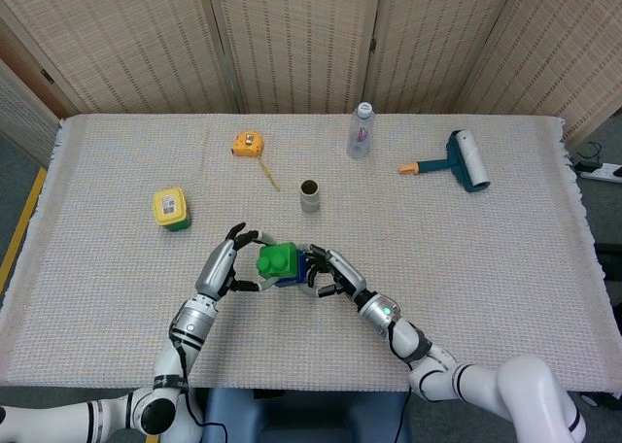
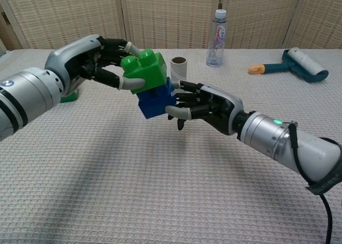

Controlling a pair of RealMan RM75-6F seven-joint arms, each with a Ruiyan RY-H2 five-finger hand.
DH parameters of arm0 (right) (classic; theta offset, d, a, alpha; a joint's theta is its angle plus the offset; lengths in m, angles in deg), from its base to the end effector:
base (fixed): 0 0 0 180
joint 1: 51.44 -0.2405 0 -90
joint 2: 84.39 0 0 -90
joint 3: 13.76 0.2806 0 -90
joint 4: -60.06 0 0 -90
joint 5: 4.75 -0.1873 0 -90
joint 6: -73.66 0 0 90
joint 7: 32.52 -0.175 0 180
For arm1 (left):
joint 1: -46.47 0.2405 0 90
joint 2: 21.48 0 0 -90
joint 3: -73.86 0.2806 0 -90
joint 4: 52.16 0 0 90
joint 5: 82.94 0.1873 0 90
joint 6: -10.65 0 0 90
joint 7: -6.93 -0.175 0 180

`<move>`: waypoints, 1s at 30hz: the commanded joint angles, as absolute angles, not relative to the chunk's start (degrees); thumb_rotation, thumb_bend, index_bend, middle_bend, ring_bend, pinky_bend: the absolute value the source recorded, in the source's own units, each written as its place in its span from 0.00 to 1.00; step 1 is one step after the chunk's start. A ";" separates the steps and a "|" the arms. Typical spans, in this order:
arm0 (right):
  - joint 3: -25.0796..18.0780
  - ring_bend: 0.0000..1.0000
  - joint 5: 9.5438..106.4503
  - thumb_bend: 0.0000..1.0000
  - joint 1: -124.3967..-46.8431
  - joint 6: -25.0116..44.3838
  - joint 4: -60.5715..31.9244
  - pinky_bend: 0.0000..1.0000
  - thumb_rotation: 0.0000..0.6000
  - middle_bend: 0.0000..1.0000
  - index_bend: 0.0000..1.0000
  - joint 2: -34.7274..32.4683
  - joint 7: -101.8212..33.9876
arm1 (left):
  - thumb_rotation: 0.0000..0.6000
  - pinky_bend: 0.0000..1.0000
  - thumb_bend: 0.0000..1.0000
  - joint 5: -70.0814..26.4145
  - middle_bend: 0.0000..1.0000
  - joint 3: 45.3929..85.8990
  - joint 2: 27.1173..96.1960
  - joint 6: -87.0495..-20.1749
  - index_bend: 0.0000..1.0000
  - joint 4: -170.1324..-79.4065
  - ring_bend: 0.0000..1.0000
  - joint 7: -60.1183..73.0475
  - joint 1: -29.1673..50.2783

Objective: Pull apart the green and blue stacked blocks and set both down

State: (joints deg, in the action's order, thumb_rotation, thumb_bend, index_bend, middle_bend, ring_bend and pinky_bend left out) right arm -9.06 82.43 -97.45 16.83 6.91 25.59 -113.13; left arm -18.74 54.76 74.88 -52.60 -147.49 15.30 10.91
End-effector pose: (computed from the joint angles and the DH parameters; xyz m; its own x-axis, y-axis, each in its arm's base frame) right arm -0.1300 -0.3708 -0.1122 -0.6429 -0.6413 0.4188 -0.6051 0.0900 -0.7910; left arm -0.1138 0.3538 -0.0043 -0.3863 0.3266 0.8626 0.8812 -0.1455 0.4497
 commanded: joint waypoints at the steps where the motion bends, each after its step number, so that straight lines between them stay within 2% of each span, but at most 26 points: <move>1: -9.37 0.49 82.14 0.40 -97.04 17.63 8.07 0.58 1.00 0.60 0.86 26.08 -113.69 | 1.00 0.00 0.59 -18.79 0.84 54.56 74.99 -52.50 0.67 -147.39 0.32 15.52 10.72; 8: -9.18 0.49 83.21 0.40 -97.17 16.58 8.49 0.58 1.00 0.60 0.86 26.02 -113.65 | 1.00 0.00 0.59 -18.95 0.84 54.52 74.75 -52.50 0.67 -146.99 0.32 15.55 10.65; 13: -9.84 0.49 83.63 0.40 -96.73 16.72 5.73 0.58 1.00 0.60 0.86 23.27 -109.64 | 1.00 0.00 0.59 -17.11 0.84 54.29 74.15 -53.48 0.67 -145.40 0.31 16.10 10.70; 22: -9.74 0.48 81.28 0.40 -95.16 18.12 -6.87 0.58 1.00 0.60 0.86 13.40 -86.32 | 1.00 0.00 0.59 -11.29 0.84 59.13 72.73 -52.75 0.67 -136.82 0.29 21.79 12.47; 30: -7.78 0.45 68.91 0.40 -94.60 24.98 -19.60 0.58 1.00 0.59 0.86 5.88 -58.64 | 1.00 0.00 0.59 -6.64 0.84 63.79 74.86 -49.84 0.64 -128.68 0.26 27.54 12.33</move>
State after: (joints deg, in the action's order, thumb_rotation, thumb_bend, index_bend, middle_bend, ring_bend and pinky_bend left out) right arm -8.90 75.90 -95.19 21.23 -12.64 10.47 -69.58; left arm -7.90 62.39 74.04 -50.97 -130.50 26.27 12.41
